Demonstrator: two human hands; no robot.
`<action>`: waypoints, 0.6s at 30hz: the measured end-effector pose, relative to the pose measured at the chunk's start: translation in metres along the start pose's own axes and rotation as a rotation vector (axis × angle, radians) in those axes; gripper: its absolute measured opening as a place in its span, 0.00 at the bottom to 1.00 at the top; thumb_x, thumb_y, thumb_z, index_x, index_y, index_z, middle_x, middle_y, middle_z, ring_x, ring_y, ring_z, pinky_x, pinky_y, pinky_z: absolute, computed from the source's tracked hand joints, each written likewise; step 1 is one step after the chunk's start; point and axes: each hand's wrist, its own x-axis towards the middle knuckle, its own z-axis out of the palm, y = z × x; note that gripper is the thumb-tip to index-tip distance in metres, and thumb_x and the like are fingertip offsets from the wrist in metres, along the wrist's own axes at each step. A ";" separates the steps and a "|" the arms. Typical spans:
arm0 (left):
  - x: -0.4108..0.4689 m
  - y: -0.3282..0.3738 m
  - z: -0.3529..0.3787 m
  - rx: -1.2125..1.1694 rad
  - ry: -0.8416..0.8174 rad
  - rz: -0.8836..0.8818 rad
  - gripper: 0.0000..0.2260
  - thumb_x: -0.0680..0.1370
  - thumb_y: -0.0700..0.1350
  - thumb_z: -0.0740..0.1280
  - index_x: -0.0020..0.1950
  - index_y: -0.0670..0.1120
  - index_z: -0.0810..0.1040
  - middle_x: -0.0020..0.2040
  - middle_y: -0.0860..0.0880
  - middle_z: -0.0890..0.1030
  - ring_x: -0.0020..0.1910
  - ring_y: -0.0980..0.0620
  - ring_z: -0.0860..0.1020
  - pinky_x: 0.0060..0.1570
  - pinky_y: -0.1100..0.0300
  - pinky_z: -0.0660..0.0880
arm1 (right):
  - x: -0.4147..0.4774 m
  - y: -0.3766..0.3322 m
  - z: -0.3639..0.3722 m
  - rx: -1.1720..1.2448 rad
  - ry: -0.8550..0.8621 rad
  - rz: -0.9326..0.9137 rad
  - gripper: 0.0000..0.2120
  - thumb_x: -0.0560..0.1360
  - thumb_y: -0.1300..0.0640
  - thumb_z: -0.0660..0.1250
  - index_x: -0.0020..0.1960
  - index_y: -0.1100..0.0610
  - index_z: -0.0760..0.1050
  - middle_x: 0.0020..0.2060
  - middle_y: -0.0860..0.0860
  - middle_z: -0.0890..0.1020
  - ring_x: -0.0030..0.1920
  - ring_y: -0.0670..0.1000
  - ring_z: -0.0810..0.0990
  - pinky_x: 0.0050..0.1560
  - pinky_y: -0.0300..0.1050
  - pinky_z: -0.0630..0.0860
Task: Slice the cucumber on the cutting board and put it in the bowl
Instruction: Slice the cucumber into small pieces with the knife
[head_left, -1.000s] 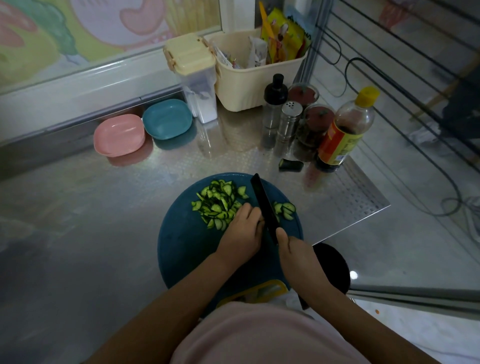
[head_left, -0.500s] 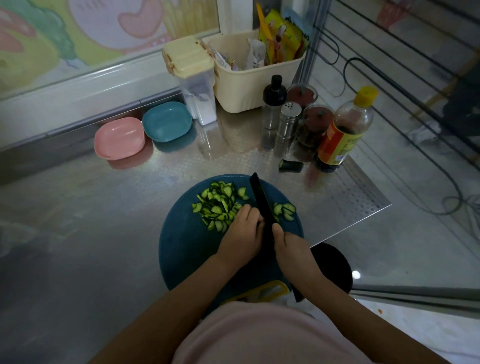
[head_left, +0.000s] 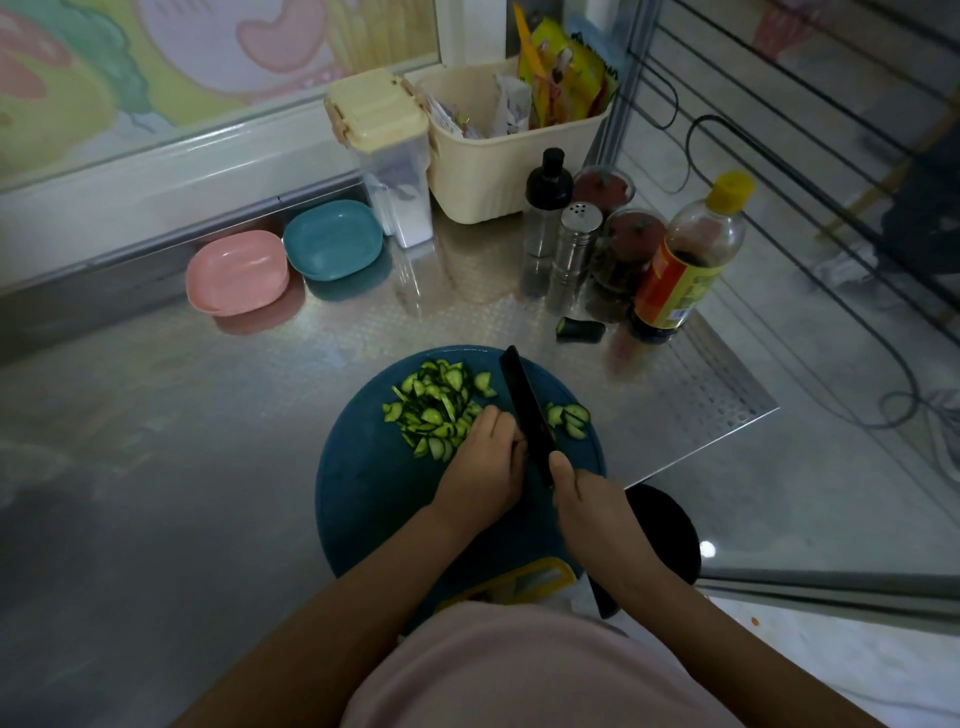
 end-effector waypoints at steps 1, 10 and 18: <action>0.000 0.000 0.000 -0.003 -0.005 -0.008 0.06 0.76 0.39 0.55 0.41 0.41 0.69 0.40 0.43 0.69 0.39 0.51 0.65 0.42 0.64 0.60 | 0.001 0.002 0.001 0.005 0.000 0.009 0.40 0.66 0.31 0.41 0.45 0.66 0.72 0.28 0.48 0.68 0.28 0.43 0.65 0.32 0.25 0.69; 0.000 -0.002 0.001 -0.026 -0.021 -0.035 0.06 0.76 0.40 0.55 0.40 0.42 0.68 0.40 0.44 0.69 0.39 0.52 0.64 0.42 0.65 0.60 | 0.009 0.005 0.011 -0.032 0.022 0.008 0.28 0.77 0.37 0.43 0.44 0.58 0.71 0.28 0.48 0.67 0.28 0.43 0.65 0.34 0.24 0.69; -0.001 -0.002 -0.001 -0.036 -0.028 -0.021 0.09 0.77 0.43 0.55 0.42 0.40 0.71 0.42 0.44 0.71 0.40 0.52 0.67 0.41 0.61 0.65 | 0.016 0.010 0.019 -0.047 0.039 0.016 0.18 0.81 0.44 0.47 0.45 0.54 0.69 0.29 0.47 0.67 0.29 0.42 0.64 0.37 0.22 0.68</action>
